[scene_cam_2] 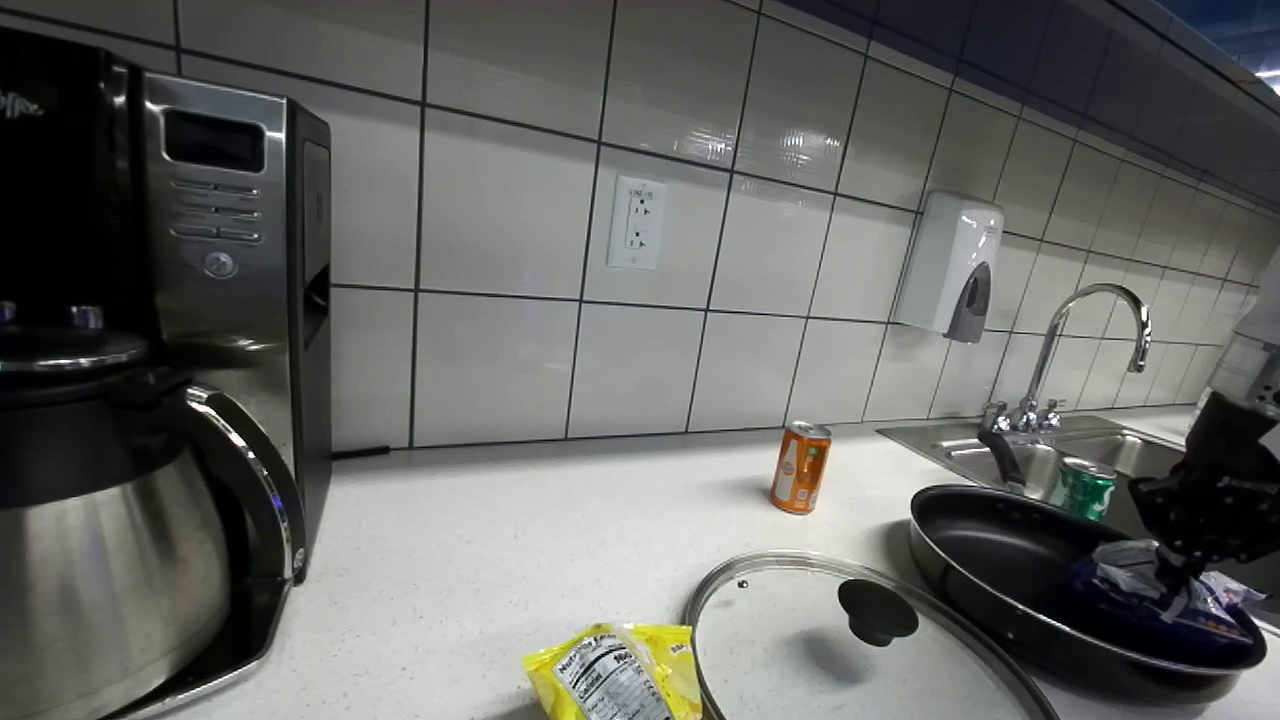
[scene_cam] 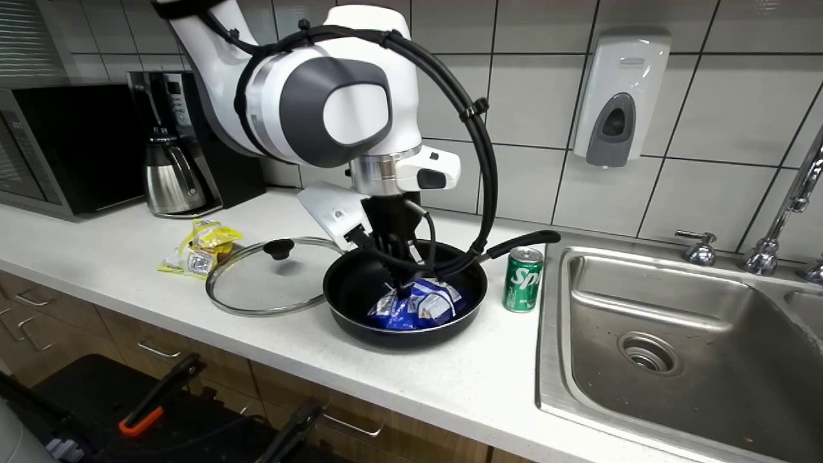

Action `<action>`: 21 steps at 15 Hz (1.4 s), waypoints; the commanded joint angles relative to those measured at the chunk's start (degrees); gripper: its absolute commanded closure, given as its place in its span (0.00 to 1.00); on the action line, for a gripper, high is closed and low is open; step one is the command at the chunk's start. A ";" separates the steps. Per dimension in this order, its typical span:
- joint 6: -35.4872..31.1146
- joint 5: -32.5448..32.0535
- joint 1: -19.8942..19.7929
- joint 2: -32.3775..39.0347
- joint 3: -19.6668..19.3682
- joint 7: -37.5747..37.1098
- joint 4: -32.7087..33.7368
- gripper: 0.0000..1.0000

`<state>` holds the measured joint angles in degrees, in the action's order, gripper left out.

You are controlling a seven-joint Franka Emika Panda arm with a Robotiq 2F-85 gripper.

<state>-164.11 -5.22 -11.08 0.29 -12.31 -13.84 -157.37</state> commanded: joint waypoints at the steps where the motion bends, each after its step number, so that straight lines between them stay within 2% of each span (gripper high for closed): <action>1: -2.99 4.69 -0.48 2.56 -0.16 1.43 1.39 1.00; 8: -4.87 10.59 -0.11 4.90 0.29 2.86 3.55 1.00; 9: -4.17 11.30 -0.10 4.29 0.58 3.49 3.57 0.74; 11: -3.10 8.98 0.54 2.51 0.07 2.69 3.33 0.66; 15: -2.16 3.24 1.98 -1.13 -0.35 1.09 2.71 0.36; 19: 1.13 -0.07 3.09 -6.80 2.09 1.75 1.82 0.06; 20: 2.44 0.32 3.54 -8.35 3.10 2.56 1.63 0.01; 21: 3.79 0.15 3.74 -9.41 3.99 2.46 1.68 0.00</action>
<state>-165.27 -4.13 -7.71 -2.88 -10.72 -12.21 -154.15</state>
